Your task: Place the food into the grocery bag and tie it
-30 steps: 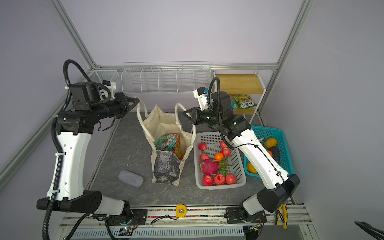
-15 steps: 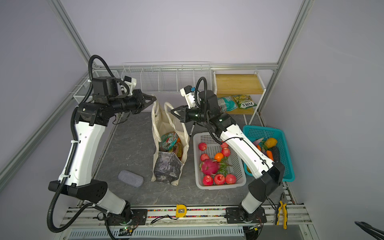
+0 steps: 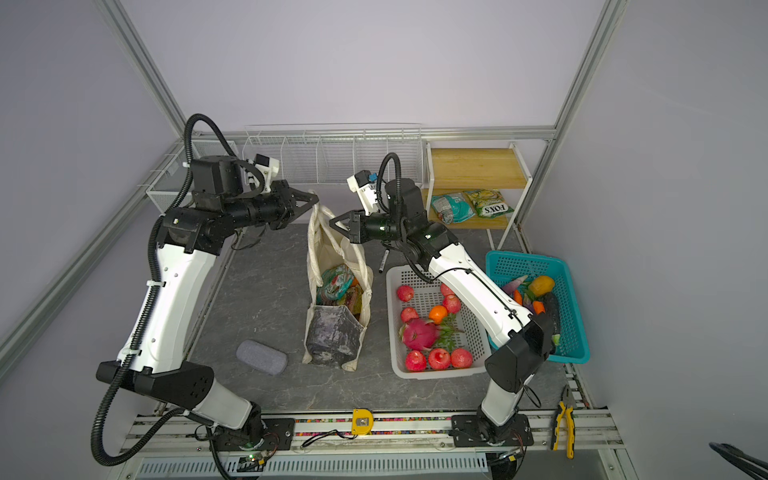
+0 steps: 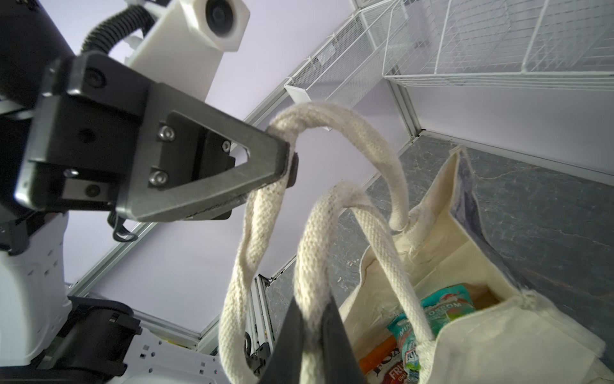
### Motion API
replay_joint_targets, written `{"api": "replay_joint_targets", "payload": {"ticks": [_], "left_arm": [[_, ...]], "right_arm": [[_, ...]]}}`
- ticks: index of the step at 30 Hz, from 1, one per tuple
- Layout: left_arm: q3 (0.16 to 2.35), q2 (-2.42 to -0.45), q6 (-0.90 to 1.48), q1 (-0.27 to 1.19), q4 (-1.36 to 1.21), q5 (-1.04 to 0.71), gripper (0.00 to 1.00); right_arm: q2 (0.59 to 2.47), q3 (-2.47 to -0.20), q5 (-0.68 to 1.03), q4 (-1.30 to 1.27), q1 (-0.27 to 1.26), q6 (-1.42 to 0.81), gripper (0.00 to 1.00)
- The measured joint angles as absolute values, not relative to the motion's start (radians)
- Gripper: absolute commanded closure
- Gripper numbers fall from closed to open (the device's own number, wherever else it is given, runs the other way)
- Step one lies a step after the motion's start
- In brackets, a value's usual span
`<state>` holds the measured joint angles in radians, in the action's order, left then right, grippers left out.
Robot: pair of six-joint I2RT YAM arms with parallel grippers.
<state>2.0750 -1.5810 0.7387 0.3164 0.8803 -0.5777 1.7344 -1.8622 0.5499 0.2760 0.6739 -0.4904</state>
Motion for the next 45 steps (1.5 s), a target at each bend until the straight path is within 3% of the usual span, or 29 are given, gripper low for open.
{"api": "replay_joint_targets", "payload": {"ticks": [9, 19, 22, 26, 29, 40, 45], "left_arm": [[2.089, -1.599, 0.743, 0.375, 0.883, -0.581, 1.00], [2.025, -1.563, 0.751, 0.387, 0.887, -0.582, 0.98], [1.999, -1.539, 0.754, 0.387, 0.888, -0.582, 0.90], [1.985, -1.510, 0.758, 0.387, 0.885, -0.581, 0.60], [1.983, -1.489, 0.755, 0.388, 0.884, -0.574, 0.46], [1.939, -1.393, 0.756, 0.376, 0.894, -0.456, 0.34], [1.803, -1.320, 0.841, 0.311, 0.809, -0.426, 0.38]], "right_arm": [[1.789, -1.857, 0.572, 0.180, 0.697, -0.520, 0.93], [1.823, -1.752, 0.520, -0.168, 0.696, -0.656, 0.93], [1.849, -1.740, 0.513, -0.260, 0.696, -0.697, 0.93], [1.870, -1.729, 0.509, -0.337, 0.699, -0.732, 0.93], [1.882, -1.727, 0.509, -0.375, 0.704, -0.750, 0.93], [1.887, -1.722, 0.498, -0.417, 0.708, -0.764, 0.93], [1.887, -1.722, 0.498, -0.418, 0.708, -0.764, 0.93]]}}
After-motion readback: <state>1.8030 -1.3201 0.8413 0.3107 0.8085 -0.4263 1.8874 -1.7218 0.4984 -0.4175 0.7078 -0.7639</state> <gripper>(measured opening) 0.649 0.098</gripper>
